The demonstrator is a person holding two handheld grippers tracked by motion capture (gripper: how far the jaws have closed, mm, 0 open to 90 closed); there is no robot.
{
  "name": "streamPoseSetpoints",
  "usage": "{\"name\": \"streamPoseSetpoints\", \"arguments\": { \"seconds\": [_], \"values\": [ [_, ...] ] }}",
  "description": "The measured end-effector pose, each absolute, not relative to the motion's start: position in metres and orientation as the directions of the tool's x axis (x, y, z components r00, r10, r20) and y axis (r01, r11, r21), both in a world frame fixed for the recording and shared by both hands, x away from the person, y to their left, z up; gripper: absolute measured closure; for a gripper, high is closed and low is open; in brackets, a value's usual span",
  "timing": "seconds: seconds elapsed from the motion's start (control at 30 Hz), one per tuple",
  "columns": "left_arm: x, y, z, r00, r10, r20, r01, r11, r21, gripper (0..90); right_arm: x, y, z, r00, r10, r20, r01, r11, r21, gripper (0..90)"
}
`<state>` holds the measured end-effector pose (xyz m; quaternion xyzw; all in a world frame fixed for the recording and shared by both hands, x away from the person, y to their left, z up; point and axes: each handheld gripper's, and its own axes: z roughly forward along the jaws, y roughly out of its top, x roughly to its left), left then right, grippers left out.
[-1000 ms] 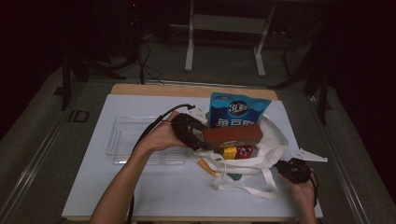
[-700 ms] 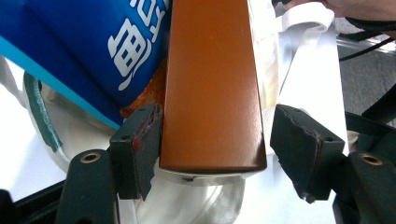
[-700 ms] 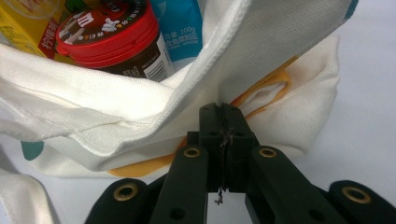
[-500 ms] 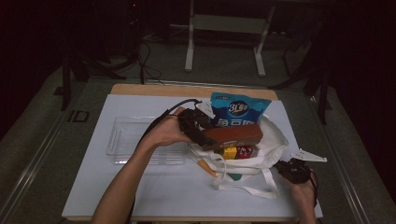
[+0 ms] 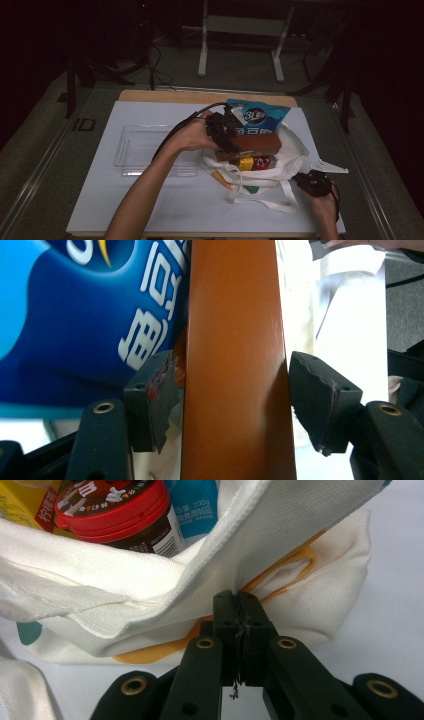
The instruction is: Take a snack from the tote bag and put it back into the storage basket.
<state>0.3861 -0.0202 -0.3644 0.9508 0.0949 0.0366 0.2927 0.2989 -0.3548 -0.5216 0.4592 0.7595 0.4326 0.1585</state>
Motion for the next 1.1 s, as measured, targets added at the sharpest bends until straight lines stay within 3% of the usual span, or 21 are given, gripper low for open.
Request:
{"name": "streamPoseSetpoints", "arguments": {
  "seconds": [0.4,0.57,0.87,1.1],
  "values": [
    [0.390,-0.055,-0.368,0.986,0.161,0.039,0.124,-0.873,0.471,35.9,0.299,-0.355,-0.521,-0.529,0.834,0.159,0.561,0.203,0.803,88.2],
    [0.394,-0.058,-0.367,0.987,0.153,0.041,0.120,-0.890,0.440,40.2,0.299,-0.355,-0.522,-0.530,0.833,0.159,0.561,0.203,0.803,88.3],
    [0.396,-0.068,-0.372,0.990,0.139,0.034,0.113,-0.909,0.402,36.3,0.300,-0.355,-0.523,-0.531,0.832,0.163,0.564,0.203,0.801,88.3],
    [0.391,-0.072,-0.369,0.991,0.097,0.090,0.060,-0.933,0.355,42.1,0.300,-0.355,-0.523,-0.533,0.830,0.164,0.563,0.203,0.801,88.3]
  ]
}}
